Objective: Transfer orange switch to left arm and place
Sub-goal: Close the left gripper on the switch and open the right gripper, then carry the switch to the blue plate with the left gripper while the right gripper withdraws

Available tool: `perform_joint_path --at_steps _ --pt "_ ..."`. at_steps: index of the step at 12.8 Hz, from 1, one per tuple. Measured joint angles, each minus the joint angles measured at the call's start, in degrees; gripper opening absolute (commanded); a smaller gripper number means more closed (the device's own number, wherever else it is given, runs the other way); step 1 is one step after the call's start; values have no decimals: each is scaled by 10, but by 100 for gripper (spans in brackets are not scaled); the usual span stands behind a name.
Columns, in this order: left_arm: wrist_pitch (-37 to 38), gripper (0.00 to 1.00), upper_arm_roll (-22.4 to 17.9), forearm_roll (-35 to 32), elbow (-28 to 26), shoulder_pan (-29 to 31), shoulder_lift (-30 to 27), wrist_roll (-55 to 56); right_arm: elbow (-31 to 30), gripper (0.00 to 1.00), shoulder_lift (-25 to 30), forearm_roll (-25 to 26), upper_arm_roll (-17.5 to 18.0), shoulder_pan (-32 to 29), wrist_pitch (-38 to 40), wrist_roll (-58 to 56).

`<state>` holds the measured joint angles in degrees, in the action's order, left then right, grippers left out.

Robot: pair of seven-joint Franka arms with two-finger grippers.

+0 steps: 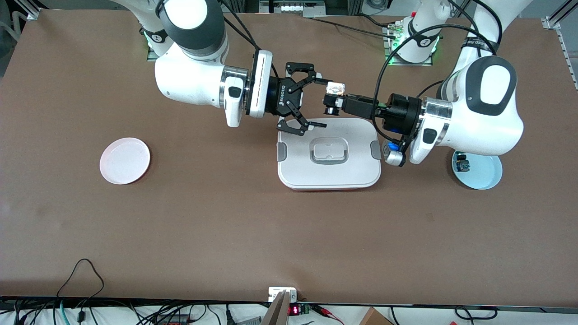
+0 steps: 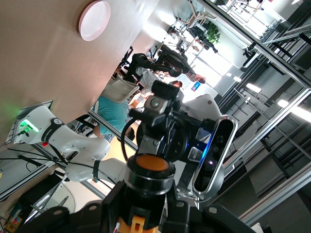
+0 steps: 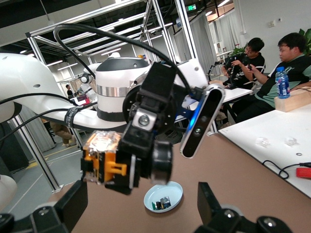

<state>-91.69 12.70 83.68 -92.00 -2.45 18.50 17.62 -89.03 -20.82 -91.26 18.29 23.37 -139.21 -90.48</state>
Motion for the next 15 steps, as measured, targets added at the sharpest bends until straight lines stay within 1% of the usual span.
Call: perform_joint_path --at_steps 3,5,6,7,9,12,13,14,15 --pt "48 0 -1 -61 4 31 -5 0 -23 100 22 1 -3 -35 13 0" --pt "99 0 -3 -109 6 68 -14 0 -49 100 36 1 -6 -68 63 -6" --pt "132 0 -4 -143 6 94 -18 0 -62 100 41 1 -16 -83 95 -13" --pt "164 0 -6 -183 7 121 -22 0 -74 100 45 2 -37 -89 134 -17" --pt "210 0 -6 -288 12 165 -25 -15 -92 100 48 18 -101 -92 231 -21" --pt "222 0 -7 -467 16 190 -25 -89 -101 100 48 69 -191 -98 351 -20" --pt "219 0 -6 -524 17 190 -25 -102 -104 100 48 87 -213 -101 380 -12" --pt "212 0 -4 -589 17 190 -25 -114 -107 100 48 112 -225 -107 404 9" --pt "204 0 -2 -653 16 189 -24 -124 -108 100 48 139 -229 -113 419 40"
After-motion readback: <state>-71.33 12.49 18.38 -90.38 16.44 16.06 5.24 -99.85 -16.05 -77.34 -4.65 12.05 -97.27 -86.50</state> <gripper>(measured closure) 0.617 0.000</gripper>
